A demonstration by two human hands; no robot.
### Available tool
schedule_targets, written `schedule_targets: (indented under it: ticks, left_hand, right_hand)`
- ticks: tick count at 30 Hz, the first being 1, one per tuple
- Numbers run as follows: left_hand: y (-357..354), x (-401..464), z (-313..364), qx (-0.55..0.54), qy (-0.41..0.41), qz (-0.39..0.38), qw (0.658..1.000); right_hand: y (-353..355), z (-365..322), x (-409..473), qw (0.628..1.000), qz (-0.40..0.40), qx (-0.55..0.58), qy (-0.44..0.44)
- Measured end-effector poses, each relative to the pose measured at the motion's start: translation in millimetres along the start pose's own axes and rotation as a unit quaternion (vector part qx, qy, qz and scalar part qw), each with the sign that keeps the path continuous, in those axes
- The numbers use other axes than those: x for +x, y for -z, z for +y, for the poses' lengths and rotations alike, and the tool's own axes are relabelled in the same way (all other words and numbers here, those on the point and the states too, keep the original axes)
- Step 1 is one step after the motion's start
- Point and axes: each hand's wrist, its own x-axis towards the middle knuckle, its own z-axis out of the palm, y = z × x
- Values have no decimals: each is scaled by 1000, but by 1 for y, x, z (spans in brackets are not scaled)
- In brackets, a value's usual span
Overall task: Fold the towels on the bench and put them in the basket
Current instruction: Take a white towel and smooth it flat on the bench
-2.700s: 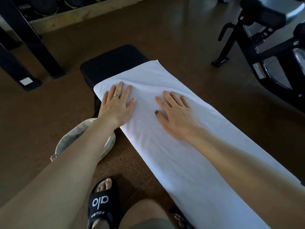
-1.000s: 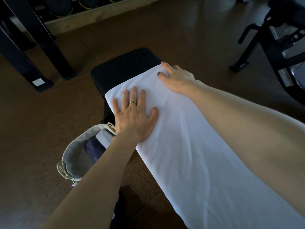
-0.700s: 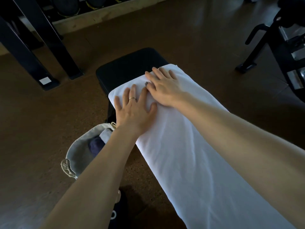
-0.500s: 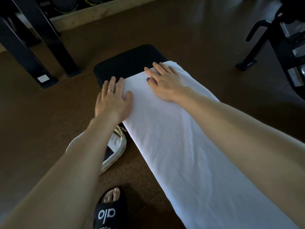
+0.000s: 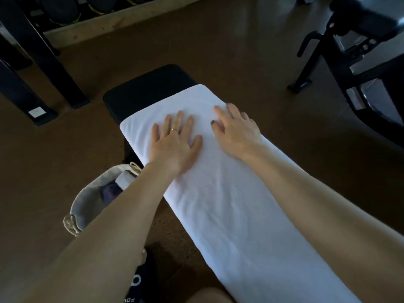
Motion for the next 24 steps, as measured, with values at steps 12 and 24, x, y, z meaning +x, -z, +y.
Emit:
schedule_targets:
  ticks: [12,24]
  left_hand:
    - [7,-30,54,1,-39,2,999]
    - [-5,-85,87,17,-70,-31,997]
  right_hand:
    - [14,4,-25,1000,2,14,-17]
    - [17,71,-149,990,46,-65,-121]
